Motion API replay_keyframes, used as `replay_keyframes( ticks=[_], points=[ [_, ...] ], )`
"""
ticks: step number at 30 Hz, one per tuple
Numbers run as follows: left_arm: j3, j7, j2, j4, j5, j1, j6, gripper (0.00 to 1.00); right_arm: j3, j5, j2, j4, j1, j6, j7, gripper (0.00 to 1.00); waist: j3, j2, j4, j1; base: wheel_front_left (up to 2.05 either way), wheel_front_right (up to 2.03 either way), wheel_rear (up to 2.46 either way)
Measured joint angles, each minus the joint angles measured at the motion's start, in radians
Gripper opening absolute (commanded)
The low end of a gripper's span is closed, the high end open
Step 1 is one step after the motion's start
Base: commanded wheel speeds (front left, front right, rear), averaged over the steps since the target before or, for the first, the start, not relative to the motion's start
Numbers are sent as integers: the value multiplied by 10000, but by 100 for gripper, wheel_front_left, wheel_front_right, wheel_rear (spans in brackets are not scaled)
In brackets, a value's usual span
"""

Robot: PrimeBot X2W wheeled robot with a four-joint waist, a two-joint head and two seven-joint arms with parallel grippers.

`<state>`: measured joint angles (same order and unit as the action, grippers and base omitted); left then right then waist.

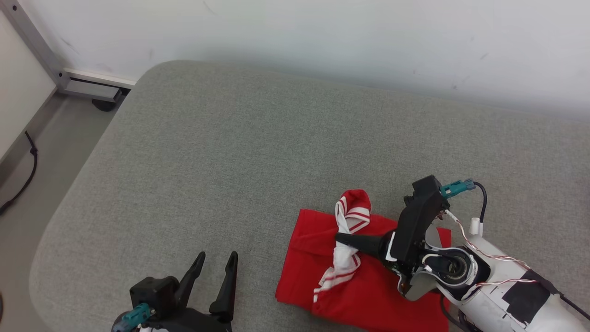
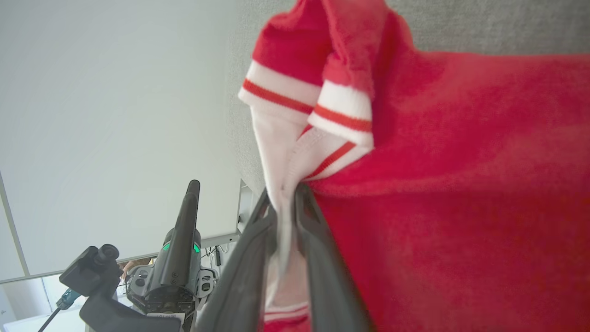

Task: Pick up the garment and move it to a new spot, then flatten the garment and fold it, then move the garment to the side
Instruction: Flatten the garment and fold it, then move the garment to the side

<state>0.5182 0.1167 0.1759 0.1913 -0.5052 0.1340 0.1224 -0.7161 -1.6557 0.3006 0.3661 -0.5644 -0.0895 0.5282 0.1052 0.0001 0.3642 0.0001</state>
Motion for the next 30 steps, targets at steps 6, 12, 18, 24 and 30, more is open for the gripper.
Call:
replay_keyframes(
  ticks=[6,12,18,24,30],
  points=[
    [-31,73,6,203,0,-6,0,100,31,31,-123,387,-20,88,-63,100,-107,0,30,0,0,0,0],
    [-138,159,121,263,-44,-73,0,100,54,48,10,445,10,385,-105,100,-323,0,-73,0,0,0,0],
    [-188,207,221,222,-44,-373,2,100,104,535,796,-69,242,558,-384,100,-509,0,-335,-2,0,0,0],
    [-267,301,324,79,-42,-482,2,100,-79,1384,1885,-594,704,556,-667,100,-594,0,-657,-3,0,0,0],
    [-288,337,347,-73,-33,-492,4,100,-500,2042,2495,-1118,950,301,-698,100,-606,0,-938,-2,0,0,0]
  ],
)
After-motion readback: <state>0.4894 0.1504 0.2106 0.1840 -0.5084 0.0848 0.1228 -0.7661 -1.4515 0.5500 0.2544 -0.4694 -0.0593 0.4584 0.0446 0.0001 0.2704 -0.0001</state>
